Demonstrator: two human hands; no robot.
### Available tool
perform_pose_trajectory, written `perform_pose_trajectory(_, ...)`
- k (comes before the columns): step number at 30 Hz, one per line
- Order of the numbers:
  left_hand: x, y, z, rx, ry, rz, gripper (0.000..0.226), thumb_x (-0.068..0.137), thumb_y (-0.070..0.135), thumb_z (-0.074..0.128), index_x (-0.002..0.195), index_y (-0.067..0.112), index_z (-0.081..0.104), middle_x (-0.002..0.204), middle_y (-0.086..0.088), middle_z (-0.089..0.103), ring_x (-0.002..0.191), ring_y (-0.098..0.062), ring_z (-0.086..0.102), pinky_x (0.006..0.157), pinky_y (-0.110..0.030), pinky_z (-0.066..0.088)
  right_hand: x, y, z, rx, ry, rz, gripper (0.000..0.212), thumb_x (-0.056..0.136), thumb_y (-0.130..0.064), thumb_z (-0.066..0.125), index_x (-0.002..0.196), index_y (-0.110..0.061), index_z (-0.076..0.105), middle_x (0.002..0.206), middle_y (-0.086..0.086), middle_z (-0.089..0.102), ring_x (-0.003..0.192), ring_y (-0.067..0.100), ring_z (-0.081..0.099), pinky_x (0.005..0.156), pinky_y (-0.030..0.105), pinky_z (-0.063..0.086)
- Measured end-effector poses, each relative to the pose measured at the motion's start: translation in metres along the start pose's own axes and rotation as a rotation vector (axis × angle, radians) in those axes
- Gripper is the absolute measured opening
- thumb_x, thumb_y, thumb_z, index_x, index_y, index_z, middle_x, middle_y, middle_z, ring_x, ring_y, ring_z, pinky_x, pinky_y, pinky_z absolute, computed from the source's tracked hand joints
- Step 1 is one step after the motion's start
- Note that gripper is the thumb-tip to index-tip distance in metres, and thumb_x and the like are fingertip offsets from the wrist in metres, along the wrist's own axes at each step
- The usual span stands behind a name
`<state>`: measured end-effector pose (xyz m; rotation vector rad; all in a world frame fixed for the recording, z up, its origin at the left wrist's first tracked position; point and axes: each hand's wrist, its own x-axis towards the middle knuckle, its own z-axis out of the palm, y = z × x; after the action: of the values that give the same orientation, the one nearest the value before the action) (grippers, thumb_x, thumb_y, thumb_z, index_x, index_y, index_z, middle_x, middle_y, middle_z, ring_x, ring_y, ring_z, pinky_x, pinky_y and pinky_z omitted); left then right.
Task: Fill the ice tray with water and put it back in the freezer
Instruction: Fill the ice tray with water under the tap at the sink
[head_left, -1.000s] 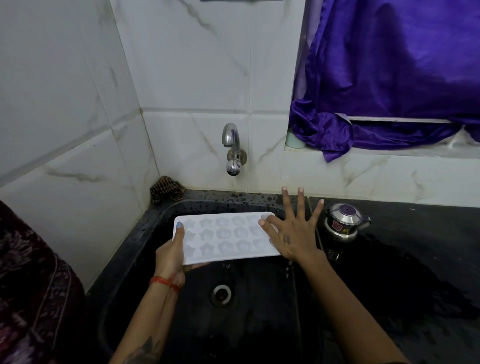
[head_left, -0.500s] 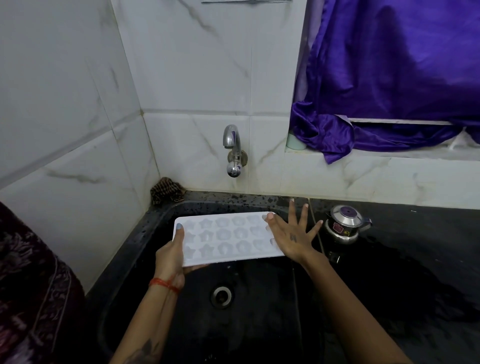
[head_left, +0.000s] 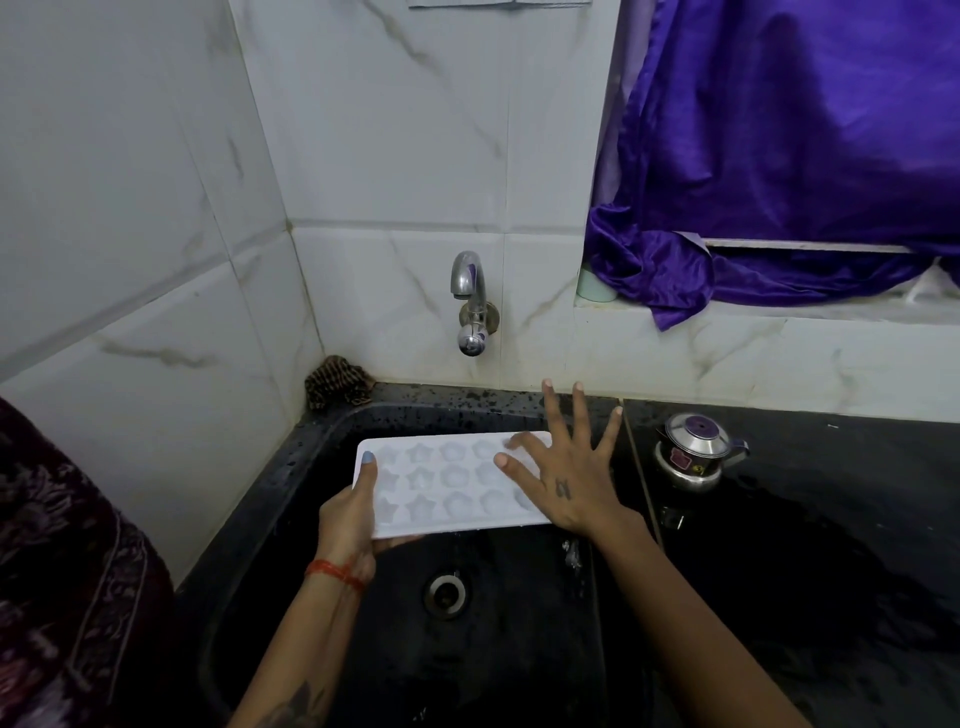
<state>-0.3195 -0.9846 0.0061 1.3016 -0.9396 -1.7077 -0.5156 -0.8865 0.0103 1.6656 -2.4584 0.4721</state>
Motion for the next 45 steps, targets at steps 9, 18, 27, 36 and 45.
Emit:
perform_pose_trajectory(9, 0.003, 0.001, -0.002, -0.008, -0.005, -0.005, 0.035, 0.086, 0.045, 0.061, 0.081, 0.011, 0.066, 0.079, -0.008, 0.069, 0.068, -0.025, 0.067, 0.038, -0.035, 0.052, 0.002, 0.000, 0.007, 0.009, -0.052, 0.029, 0.083, 0.071, -0.085, -0.005, 0.122, -0.051, 0.050, 0.148, -0.008, -0.031, 0.132, 0.024, -0.043, 0.094, 0.061, -0.035)
perform_pose_trajectory(18, 0.005, -0.002, 0.000, 0.005, 0.009, -0.016, 0.036, 0.084, 0.046, 0.063, 0.081, 0.010, 0.066, 0.078, -0.008, 0.070, 0.065, -0.024, 0.067, 0.039, -0.034, 0.052, -0.004, -0.001, 0.006, -0.150, 0.011, 0.005, 0.087, 0.074, -0.080, -0.010, 0.120, -0.046, 0.056, 0.152, -0.001, -0.025, 0.137, 0.031, -0.035, 0.098, 0.065, -0.030)
perform_pose_trajectory(27, 0.005, -0.002, 0.003, -0.003, 0.004, -0.019, 0.036, 0.084, 0.047, 0.062, 0.081, 0.011, 0.066, 0.080, -0.008, 0.070, 0.069, -0.025, 0.067, 0.040, -0.036, 0.054, 0.003, -0.017, 0.004, 0.075, -0.100, 0.086, 0.078, 0.082, -0.074, 0.002, 0.124, -0.033, 0.054, 0.152, -0.002, -0.028, 0.123, 0.022, -0.052, 0.091, 0.059, -0.039)
perform_pose_trajectory(36, 0.003, 0.001, 0.001, -0.002, 0.003, -0.006, 0.035, 0.085, 0.046, 0.062, 0.079, 0.011, 0.066, 0.077, -0.007, 0.069, 0.068, -0.024, 0.067, 0.039, -0.036, 0.053, -0.002, -0.013, 0.008, -0.041, -0.002, 0.078, 0.080, 0.077, -0.076, -0.007, 0.115, -0.043, 0.056, 0.153, -0.001, -0.021, 0.134, 0.029, -0.039, 0.094, 0.063, -0.035)
perform_pose_trajectory(45, 0.000, 0.000, 0.002, -0.008, -0.006, -0.013, 0.035, 0.086, 0.045, 0.061, 0.080, 0.011, 0.065, 0.077, -0.007, 0.069, 0.067, -0.023, 0.066, 0.037, -0.033, 0.052, -0.004, -0.016, 0.005, -0.121, 0.007, 0.080, 0.088, 0.076, -0.076, -0.012, 0.117, -0.043, 0.058, 0.151, -0.002, -0.025, 0.135, 0.031, -0.037, 0.096, 0.065, -0.032)
